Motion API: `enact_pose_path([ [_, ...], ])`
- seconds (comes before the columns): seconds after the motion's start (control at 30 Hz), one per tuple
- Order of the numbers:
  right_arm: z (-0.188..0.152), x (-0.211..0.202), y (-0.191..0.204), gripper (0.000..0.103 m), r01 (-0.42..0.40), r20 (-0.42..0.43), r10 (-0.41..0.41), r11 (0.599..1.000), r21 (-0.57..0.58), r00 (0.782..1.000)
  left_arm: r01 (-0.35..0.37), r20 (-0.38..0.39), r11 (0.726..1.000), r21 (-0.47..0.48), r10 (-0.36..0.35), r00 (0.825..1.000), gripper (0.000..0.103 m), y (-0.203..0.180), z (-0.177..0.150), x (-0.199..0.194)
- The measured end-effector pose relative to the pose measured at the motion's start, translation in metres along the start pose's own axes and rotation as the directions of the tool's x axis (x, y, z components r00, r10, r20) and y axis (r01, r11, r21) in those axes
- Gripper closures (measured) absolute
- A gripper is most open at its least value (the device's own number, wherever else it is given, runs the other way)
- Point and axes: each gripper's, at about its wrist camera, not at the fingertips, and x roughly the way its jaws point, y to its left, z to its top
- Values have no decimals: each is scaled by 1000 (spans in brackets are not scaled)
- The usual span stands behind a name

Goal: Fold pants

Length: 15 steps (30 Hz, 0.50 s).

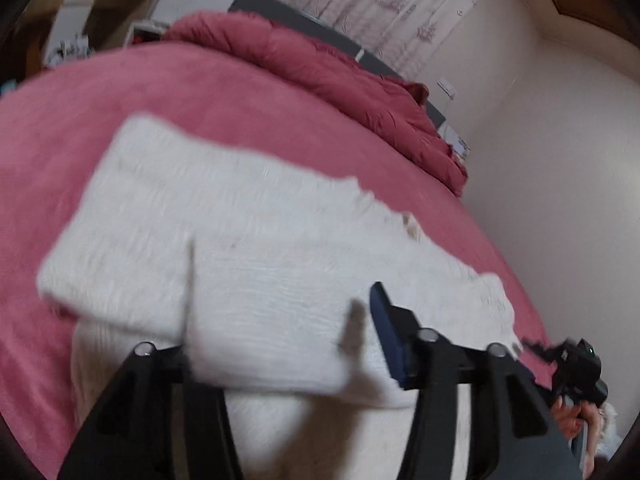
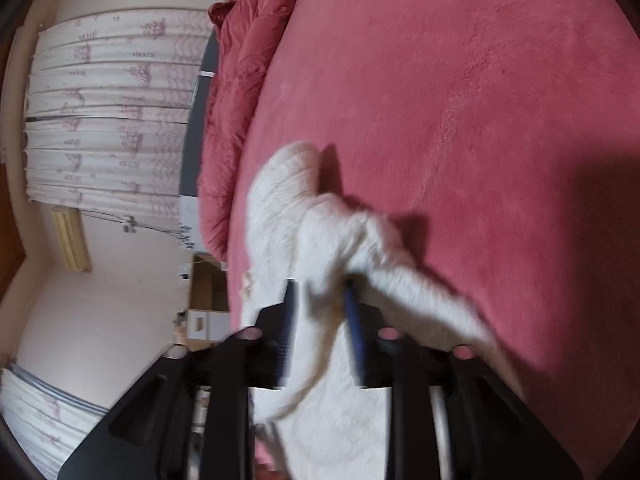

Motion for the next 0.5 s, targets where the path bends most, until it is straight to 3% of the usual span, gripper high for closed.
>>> enact_pose_path([
  [0.03, 0, -10, 2, 36, -54, 16, 54, 999, 7, 998, 25, 14, 999, -21, -25, 1000, 50, 4, -2, -3],
  [0.1, 3, -23, 8, 36, -104, 43, 105, 994, -30, 994, 59, 25, 997, -50, -58, 998, 42, 8, -1, -5],
  [0.2, 10, -26, 11, 46, -106, 38, 108, 993, -57, 993, 40, 8, 999, -19, -40, 999, 38, 1, 0, 2],
  [0.23, 12, -21, 7, 48, -75, 27, 76, 996, -44, 997, 44, 8, 999, -16, -44, 999, 37, -2, 1, 3],
  [0.4, 18, 5, -7, 55, -6, -3, 6, 1000, 5, 1000, 26, 21, 999, -34, -26, 999, 37, -5, 5, 9],
  [0.5, 27, 3, -5, 55, -5, -6, 5, 1000, 6, 1000, 2, 21, 1000, -8, -2, 1000, 35, -8, 4, 4],
])
